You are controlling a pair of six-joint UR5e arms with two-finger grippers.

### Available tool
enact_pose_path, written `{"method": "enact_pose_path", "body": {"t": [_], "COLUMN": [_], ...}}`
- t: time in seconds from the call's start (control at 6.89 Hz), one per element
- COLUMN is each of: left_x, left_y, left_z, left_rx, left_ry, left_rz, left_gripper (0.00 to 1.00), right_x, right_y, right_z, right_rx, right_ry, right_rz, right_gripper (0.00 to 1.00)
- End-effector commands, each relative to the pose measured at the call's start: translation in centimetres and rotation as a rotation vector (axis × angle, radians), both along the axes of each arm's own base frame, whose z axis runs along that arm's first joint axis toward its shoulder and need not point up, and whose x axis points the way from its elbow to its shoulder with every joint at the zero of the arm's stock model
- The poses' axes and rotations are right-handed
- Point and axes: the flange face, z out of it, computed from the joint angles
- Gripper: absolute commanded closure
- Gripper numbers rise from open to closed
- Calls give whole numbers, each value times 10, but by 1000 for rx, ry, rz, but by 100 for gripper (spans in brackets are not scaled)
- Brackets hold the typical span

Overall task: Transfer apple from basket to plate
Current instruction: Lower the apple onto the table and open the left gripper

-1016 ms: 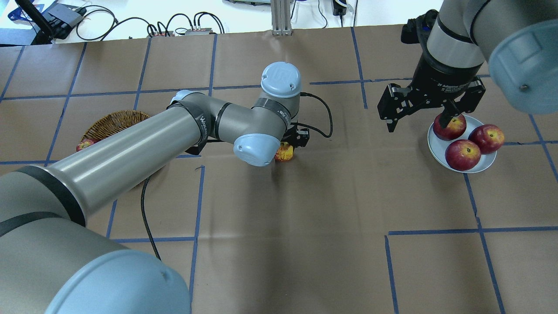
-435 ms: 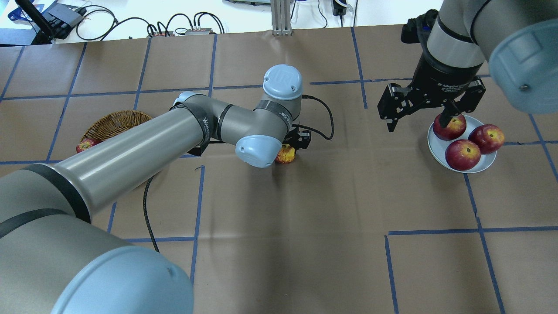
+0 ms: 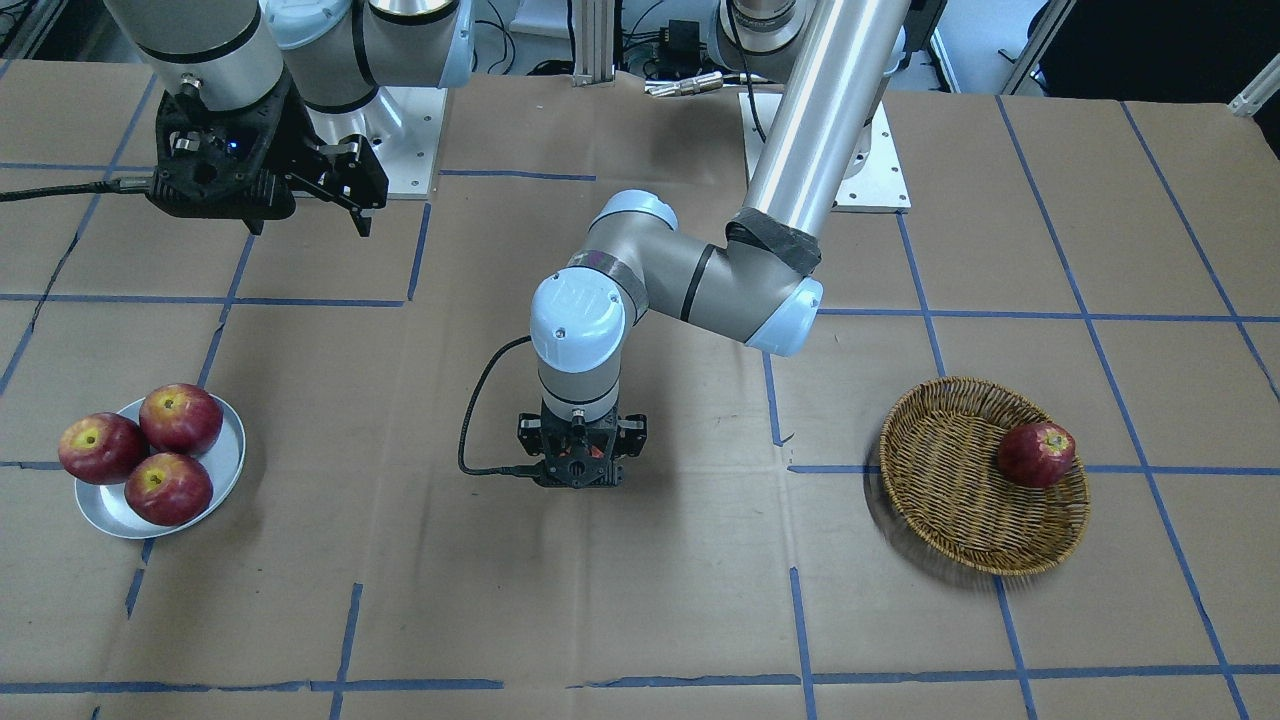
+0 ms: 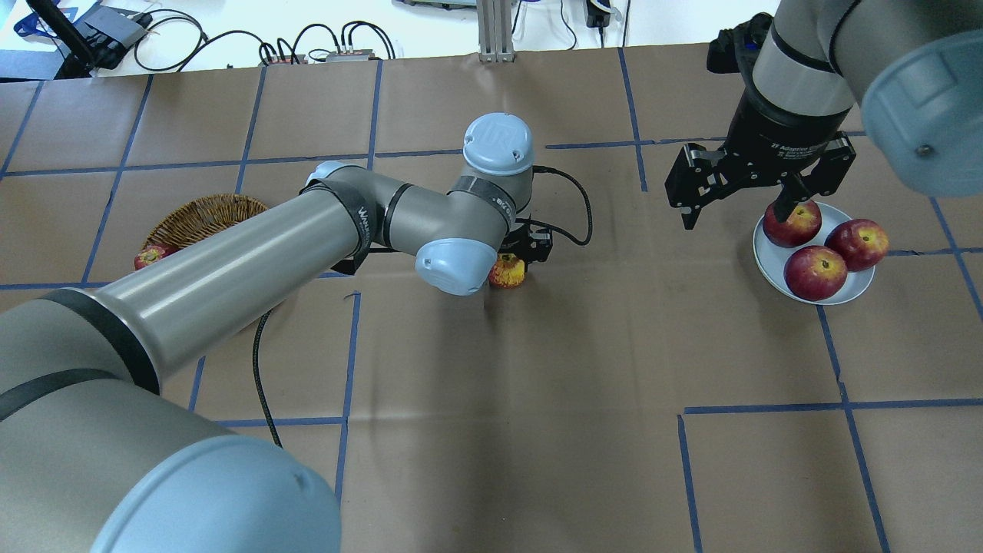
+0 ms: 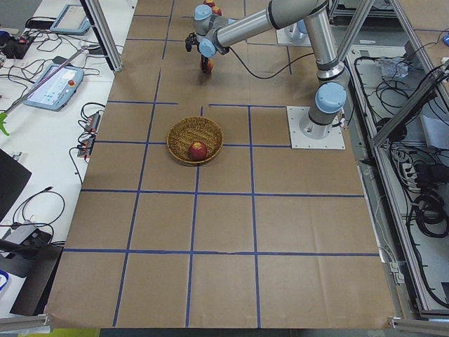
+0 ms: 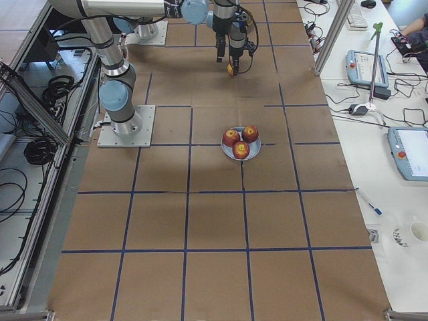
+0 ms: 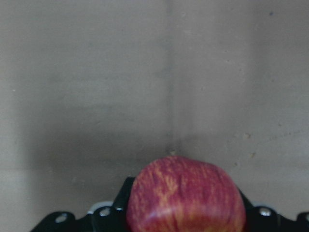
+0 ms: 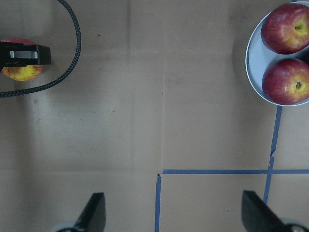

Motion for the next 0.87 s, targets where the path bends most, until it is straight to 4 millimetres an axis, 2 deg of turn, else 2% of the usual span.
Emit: {"method": "enact_pose_path", "body": {"t": [0.0,0.15,0.29,0.44,0.58,0.73], "left_x": [-1,-1,-2,-5,10,38], "left_y": [1,1,1,1,-2,4], "left_z": [-1,0,11,45,84,138], "left_rx": [5,4,-9,-43,-89,-79], "left_ry": [8,10,21,50,69,60], "left_rz": [-1,-3,-4,-14,-12,-23], "left_gripper": [11,10,2,1,1,1], "right_x": [0,1,1,1,4,4], "right_y": [-4,-7,-9,-16,-23,-33], "right_z": [0,1,1,-4,-2,-3], "right_rx": [-9,-29,-37,-40,-46,-44], "right_ry": [0,0,-2,-2,-27,-29], "right_rz": [0,1,0,0,-11,-12], "right_gripper": [0,0,0,0,0,0]}}
